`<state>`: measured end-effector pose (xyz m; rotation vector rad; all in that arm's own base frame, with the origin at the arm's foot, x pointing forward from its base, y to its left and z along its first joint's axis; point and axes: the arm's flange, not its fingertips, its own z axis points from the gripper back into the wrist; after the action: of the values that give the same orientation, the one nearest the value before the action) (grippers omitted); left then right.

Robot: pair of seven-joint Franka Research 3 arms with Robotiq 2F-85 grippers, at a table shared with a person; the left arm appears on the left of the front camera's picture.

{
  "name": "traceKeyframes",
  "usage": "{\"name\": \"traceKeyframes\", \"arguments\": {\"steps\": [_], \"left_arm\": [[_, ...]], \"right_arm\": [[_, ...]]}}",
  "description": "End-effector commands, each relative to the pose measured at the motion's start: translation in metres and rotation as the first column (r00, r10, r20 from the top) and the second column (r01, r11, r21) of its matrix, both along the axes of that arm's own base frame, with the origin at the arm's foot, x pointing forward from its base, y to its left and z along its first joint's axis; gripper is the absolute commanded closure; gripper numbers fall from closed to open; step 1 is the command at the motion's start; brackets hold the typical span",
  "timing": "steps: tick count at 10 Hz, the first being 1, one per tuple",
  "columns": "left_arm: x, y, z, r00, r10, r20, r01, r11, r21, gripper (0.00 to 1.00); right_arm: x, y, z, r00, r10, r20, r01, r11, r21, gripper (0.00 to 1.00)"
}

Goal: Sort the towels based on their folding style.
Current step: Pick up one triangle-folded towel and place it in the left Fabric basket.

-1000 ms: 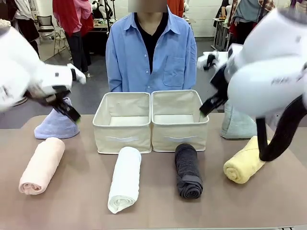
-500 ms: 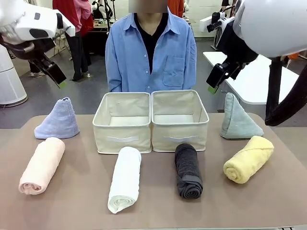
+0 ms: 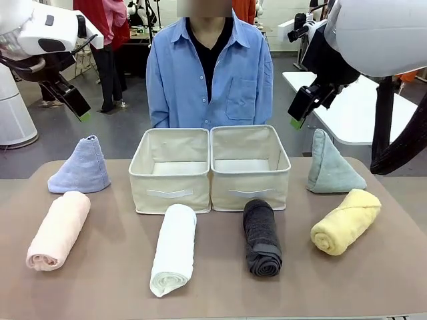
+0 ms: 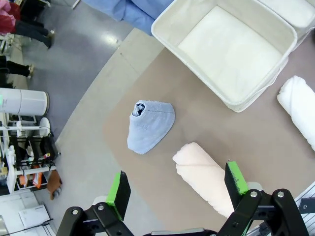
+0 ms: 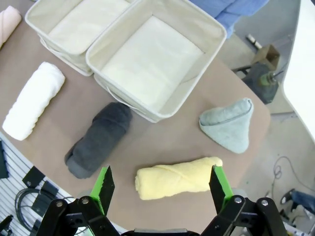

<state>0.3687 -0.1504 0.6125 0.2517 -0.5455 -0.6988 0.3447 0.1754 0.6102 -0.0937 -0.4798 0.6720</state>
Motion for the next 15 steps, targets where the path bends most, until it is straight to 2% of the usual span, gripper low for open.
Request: {"name": "traceKeyframes", "arguments": {"steps": [1,2,3,4,6,7,8,9,10,11,12,13,15], "left_arm": [[0.002,0.0,0.002,1.0,0.002,0.0,-0.002,1.0,-0.011,0.0],[0.0,0.0,0.0,1.0,0.0,0.0,0.0,1.0,0.0,0.0],[0.012,0.022,-0.001,0.973,-0.199,-0.12,0.179,0.971,-0.159,0.0],[0.032,0.049,-0.002,0.932,-0.342,-0.122,0.293,0.908,-0.3,0.0],[0.063,0.11,-0.004,0.885,-0.461,-0.068,0.38,0.798,-0.468,0.0],[0.073,0.14,-0.006,0.874,-0.484,-0.034,0.401,0.76,-0.512,0.0],[0.083,0.171,-0.01,0.853,-0.521,-0.008,0.418,0.694,-0.586,0.0],[0.086,0.2,-0.019,0.834,-0.552,-0.018,0.414,0.647,-0.641,0.0],[0.089,0.23,-0.023,0.804,-0.595,0.002,0.436,0.588,-0.681,0.0],[0.086,0.253,-0.026,0.794,-0.608,0.012,0.429,0.546,-0.72,0.0],[0.089,0.272,-0.027,0.793,-0.609,0.009,0.415,0.53,-0.74,0.0],[0.085,0.286,-0.031,0.801,-0.599,0.016,0.411,0.53,-0.742,0.0],[0.081,0.316,-0.039,0.817,-0.574,0.044,0.396,0.504,-0.768,0.0]], "right_arm": [[0.002,0.0,-0.002,1.0,0.003,-0.007,-0.003,1.0,0.01,0.0],[0.0,0.0,0.0,1.0,0.0,0.0,0.0,1.0,0.0,0.0],[0.016,-0.031,0.001,0.975,0.217,-0.054,-0.211,0.972,0.103,0.0],[0.042,-0.063,0.002,0.961,0.27,-0.055,-0.249,0.938,0.242,0.0],[0.078,-0.13,-0.004,0.904,0.428,0.013,-0.382,0.791,0.477,0.0],[0.091,-0.161,-0.011,0.904,0.425,0.047,-0.382,0.753,0.536,0.0],[0.101,-0.194,-0.018,0.891,0.45,0.069,-0.392,0.681,0.619,0.0],[0.106,-0.227,-0.027,0.867,0.491,0.082,-0.404,0.598,0.692,0.0],[0.107,-0.259,-0.037,0.861,0.497,0.107,-0.402,0.537,0.742,0.0],[0.105,-0.279,-0.045,0.855,0.5,0.139,-0.412,0.491,0.768,0.0],[0.102,-0.294,-0.052,0.855,0.49,0.171,-0.425,0.473,0.772,0.0],[0.101,-0.305,-0.06,0.872,0.458,0.172,-0.406,0.481,0.777,0.0],[0.092,-0.316,-0.065,0.884,0.433,0.178,-0.399,0.499,0.769,0.0]]}}
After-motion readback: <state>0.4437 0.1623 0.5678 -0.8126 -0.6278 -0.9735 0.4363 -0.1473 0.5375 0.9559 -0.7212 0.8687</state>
